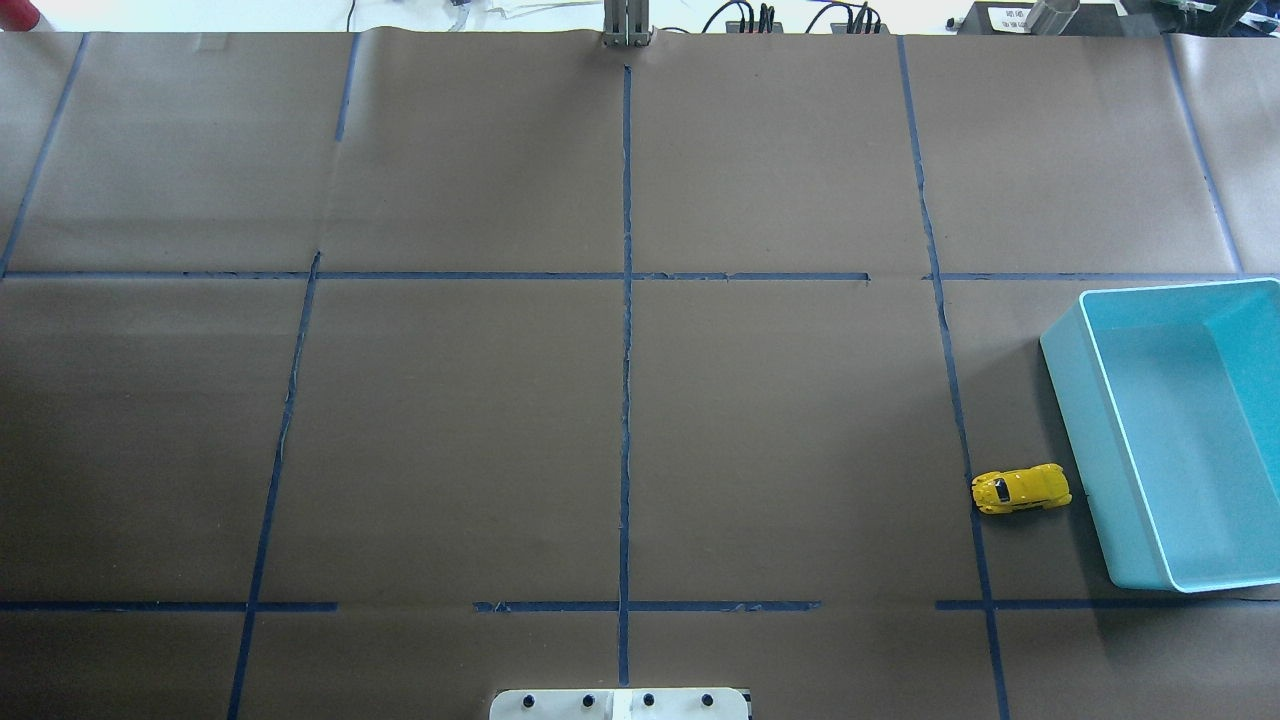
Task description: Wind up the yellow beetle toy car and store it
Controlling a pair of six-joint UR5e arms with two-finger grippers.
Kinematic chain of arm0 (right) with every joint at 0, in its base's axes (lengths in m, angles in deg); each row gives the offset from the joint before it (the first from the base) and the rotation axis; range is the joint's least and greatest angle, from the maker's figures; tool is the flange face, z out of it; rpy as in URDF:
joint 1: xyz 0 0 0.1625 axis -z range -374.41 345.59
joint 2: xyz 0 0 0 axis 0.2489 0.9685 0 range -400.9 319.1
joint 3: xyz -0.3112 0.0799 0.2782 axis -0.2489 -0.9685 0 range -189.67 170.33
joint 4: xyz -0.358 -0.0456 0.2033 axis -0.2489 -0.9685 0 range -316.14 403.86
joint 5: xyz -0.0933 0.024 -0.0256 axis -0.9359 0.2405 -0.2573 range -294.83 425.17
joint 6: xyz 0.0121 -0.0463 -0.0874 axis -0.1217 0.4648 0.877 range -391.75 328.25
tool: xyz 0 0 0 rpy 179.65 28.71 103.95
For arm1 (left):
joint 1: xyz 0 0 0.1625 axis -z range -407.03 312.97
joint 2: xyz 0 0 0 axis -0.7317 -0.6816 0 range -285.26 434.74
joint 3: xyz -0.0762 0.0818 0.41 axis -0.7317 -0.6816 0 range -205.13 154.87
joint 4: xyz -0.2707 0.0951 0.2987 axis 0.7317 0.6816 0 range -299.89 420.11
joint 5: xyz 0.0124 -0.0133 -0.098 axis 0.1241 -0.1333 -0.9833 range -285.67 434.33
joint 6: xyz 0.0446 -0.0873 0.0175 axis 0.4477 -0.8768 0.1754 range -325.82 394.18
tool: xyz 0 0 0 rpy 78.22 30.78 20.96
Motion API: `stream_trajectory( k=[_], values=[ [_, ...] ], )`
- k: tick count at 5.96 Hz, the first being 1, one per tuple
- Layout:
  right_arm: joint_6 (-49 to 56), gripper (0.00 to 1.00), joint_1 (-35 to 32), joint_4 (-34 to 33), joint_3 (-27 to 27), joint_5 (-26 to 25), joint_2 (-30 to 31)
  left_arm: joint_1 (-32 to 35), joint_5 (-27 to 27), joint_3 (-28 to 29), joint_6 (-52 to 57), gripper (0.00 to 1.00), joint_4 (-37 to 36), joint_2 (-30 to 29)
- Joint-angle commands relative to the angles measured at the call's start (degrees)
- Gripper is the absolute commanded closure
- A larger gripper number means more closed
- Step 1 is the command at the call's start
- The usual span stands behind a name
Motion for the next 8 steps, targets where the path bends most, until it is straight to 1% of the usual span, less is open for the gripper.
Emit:
stream_trajectory(
  k=[1,2,3,4,5,6,7,8],
  values=[
    [-0.24,0.00,0.00,0.06,0.18,0.00,-0.32,8.39,-3.75,1.67,-6.49,0.00,-0.74,3.76],
    [-0.15,0.00,0.09,0.15,0.27,0.09,-0.58,10.68,-6.98,1.84,-16.38,0.00,-0.74,5.18],
    [-0.06,0.00,0.00,0.15,0.27,0.09,-0.58,12.71,-7.10,1.84,-21.27,0.00,-0.74,7.46],
    [-0.32,0.00,0.35,0.06,0.36,0.17,-0.67,15.69,-7.10,2.10,-23.40,0.00,-2.14,7.65],
    [-0.41,0.00,0.44,0.32,0.18,0.44,-0.76,16.50,-7.19,1.67,-23.51,0.00,-5.63,7.74],
    [-0.06,0.00,1.74,6.15,0.01,0.87,-0.76,17.46,-7.28,1.93,-23.51,0.00,-8.62,7.74],
    [-0.50,0.00,2.10,8.82,0.35,5.32,-0.76,17.65,-7.19,2.37,-23.51,0.00,-8.65,9.05],
    [0.11,0.00,2.11,9.72,0.88,15.11,-0.76,17.65,-7.19,2.20,-23.60,0.00,-8.57,9.50]
  ],
)
